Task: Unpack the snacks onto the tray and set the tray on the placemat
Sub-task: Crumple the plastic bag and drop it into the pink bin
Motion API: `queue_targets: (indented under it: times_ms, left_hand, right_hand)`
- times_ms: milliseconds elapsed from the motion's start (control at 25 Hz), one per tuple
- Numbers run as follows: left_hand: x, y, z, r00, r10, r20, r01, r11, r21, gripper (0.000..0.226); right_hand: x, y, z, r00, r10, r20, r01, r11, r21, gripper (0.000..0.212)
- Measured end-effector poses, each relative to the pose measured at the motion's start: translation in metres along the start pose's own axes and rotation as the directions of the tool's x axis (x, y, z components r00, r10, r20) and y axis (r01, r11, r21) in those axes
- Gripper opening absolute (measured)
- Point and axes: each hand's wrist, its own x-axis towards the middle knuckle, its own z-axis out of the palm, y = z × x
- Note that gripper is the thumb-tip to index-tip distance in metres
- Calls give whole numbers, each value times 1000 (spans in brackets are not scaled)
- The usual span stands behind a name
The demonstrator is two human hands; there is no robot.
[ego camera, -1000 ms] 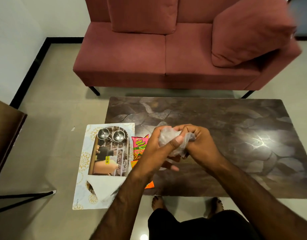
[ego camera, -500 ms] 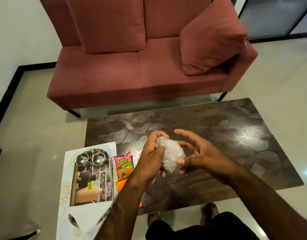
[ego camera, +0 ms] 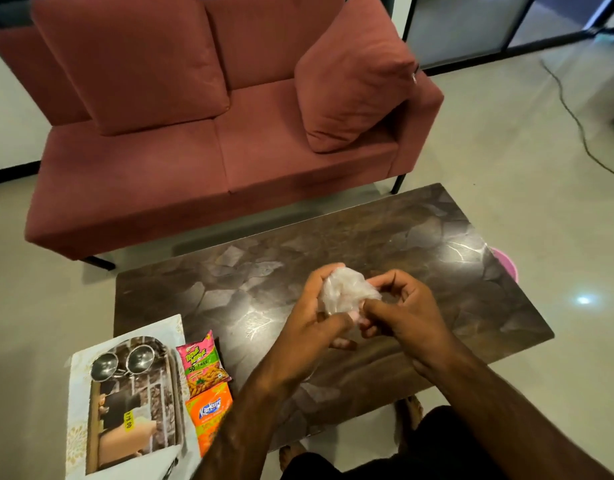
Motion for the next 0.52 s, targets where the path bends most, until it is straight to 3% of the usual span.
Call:
queue_targets:
  times_ms: [120,240,400,520]
  left_hand:
    - [47,-4,47,997,48,-58,-44,996,72,58]
    - [107,-5,109,977,17,-212,-12,1000,26,48]
    - [186,-12,201,961,-96,-260,101,995,6,37]
    - [248,-25,277,949,-173,-262,199,977,76,36]
  right_hand:
    - [20,1,-51,996,77,42,-83,985,149,28]
    - [54,-3,-130,979,115,167,-152,960,234,55]
    - [96,-1,-253,975,76,209,-107,984,142,85]
    - [113,6,-327,980,-33,198,57,992,-116,88]
